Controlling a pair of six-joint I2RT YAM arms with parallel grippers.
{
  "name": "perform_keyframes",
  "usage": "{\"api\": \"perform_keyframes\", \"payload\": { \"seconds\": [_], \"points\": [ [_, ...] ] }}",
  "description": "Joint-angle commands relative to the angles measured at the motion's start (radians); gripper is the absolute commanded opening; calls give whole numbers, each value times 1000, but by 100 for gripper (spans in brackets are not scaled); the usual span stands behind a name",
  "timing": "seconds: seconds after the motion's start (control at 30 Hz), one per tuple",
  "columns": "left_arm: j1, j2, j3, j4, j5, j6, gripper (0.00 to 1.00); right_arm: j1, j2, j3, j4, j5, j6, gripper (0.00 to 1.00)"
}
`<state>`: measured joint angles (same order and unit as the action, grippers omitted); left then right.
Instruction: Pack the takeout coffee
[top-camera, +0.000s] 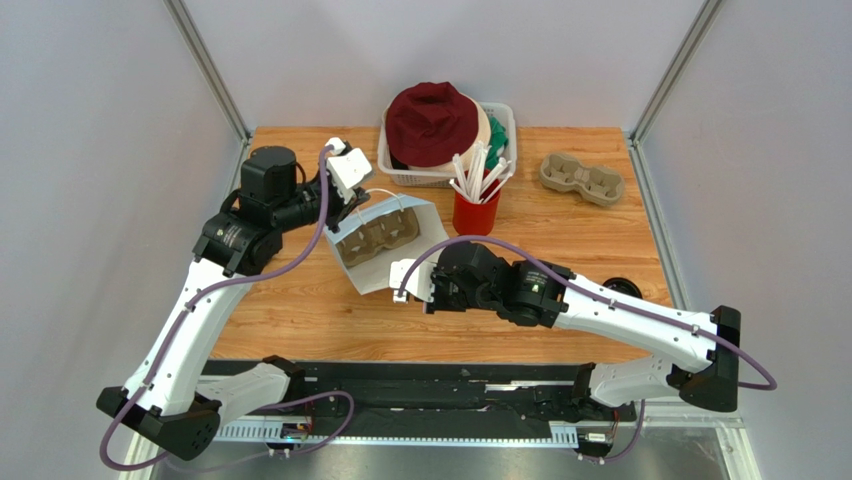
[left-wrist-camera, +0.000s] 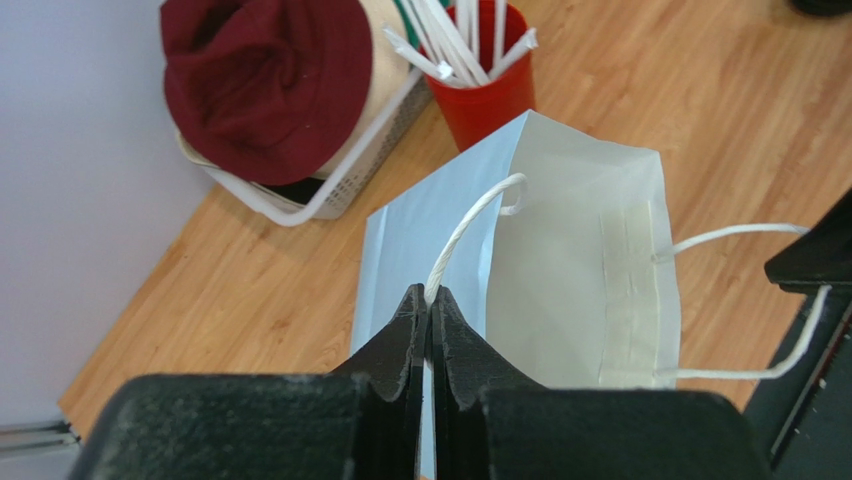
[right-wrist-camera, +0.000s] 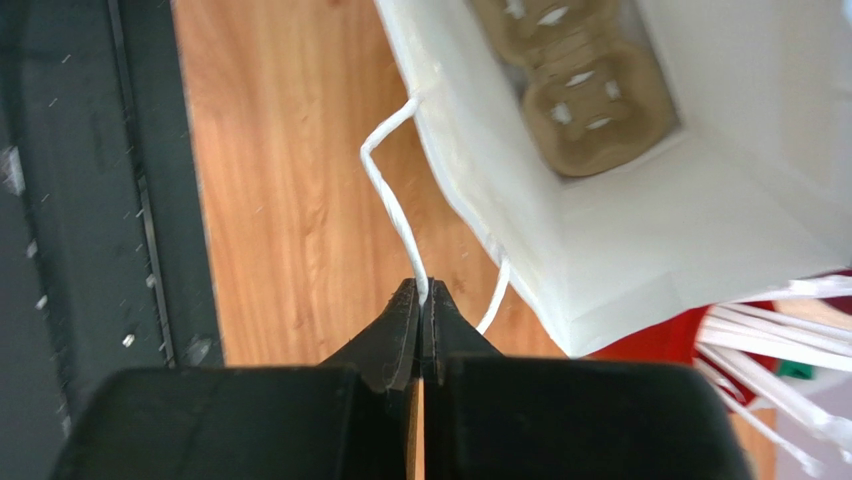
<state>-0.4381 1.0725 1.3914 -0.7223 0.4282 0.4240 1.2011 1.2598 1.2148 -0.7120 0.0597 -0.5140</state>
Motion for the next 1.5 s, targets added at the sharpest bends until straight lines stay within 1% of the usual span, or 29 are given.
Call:
{"api": "perform_keyframes", "payload": {
  "seconds": [0.0, 0.07, 0.13, 0.3, 0.43, 0.57, 0.67, 0.77, 0.8, 0.83, 0.87, 0.9, 0.97, 1.0, 1.07, 1.1, 1.17, 1.2, 1.23, 1.27, 1.33, 1.4, 1.47],
  "points": [
    [-4, 21, 41, 90, -121, -56, 7, -15, 30, 78, 130, 156, -21, 0],
    [-4, 27, 40, 110, -175, -67, 8, -34, 52, 98, 178, 195, -20, 0],
    [-2, 32, 37, 130, -216, -77, 8, -50, 73, 115, 209, 201, -6, 0],
    [-1, 44, 34, 164, -316, -94, 8, -93, 131, 198, 256, 245, 22, 0],
    [27, 60, 43, 182, -385, -120, 8, -124, 194, 270, 275, 252, 54, 0],
    [53, 89, 57, 190, -427, -137, 9, -156, 260, 345, 276, 244, 72, 5],
    [73, 128, 63, 196, -503, -149, 9, -172, 319, 405, 278, 229, 97, 6],
    [104, 156, 75, 192, -517, -186, 14, -179, 375, 460, 279, 223, 127, 8],
    [117, 158, 72, 195, -510, -200, 21, -181, 386, 469, 279, 221, 131, 12],
    [124, 159, 70, 201, -505, -203, 23, -181, 404, 482, 278, 223, 134, 16],
    [127, 161, 67, 205, -502, -205, 26, -181, 412, 503, 276, 223, 137, 23],
    [128, 158, 60, 214, -497, -208, 34, -181, 418, 515, 273, 221, 138, 38],
    [130, 150, 54, 224, -491, -206, 42, -182, 428, 552, 264, 221, 150, 51],
    [130, 149, 52, 233, -487, -205, 48, -179, 431, 569, 253, 218, 154, 59],
    [130, 149, 58, 235, -485, -202, 53, -181, 443, 641, 212, 209, 176, 64],
    [130, 149, 67, 235, -486, -199, 59, -181, 444, 663, 200, 206, 181, 69],
    [130, 141, 77, 235, -493, -197, 69, -179, 444, 706, 157, 190, 193, 71],
    [130, 136, 84, 241, -500, -197, 85, -181, 444, 741, 146, 189, 196, 74],
    [130, 130, 87, 244, -506, -198, 92, -181, 440, 756, 123, 184, 200, 76],
    [131, 116, 86, 247, -514, -197, 94, -181, 435, 769, 111, 186, 201, 76],
    [131, 96, 86, 253, -537, -192, 94, -181, 408, 785, 97, 193, 203, 82],
    [136, 64, 83, 245, -558, -186, 94, -181, 377, 787, 82, 203, 190, 99],
    [147, 25, 72, 236, -560, -179, 95, -182, 353, 784, 51, 219, 180, 99]
  ]
}}
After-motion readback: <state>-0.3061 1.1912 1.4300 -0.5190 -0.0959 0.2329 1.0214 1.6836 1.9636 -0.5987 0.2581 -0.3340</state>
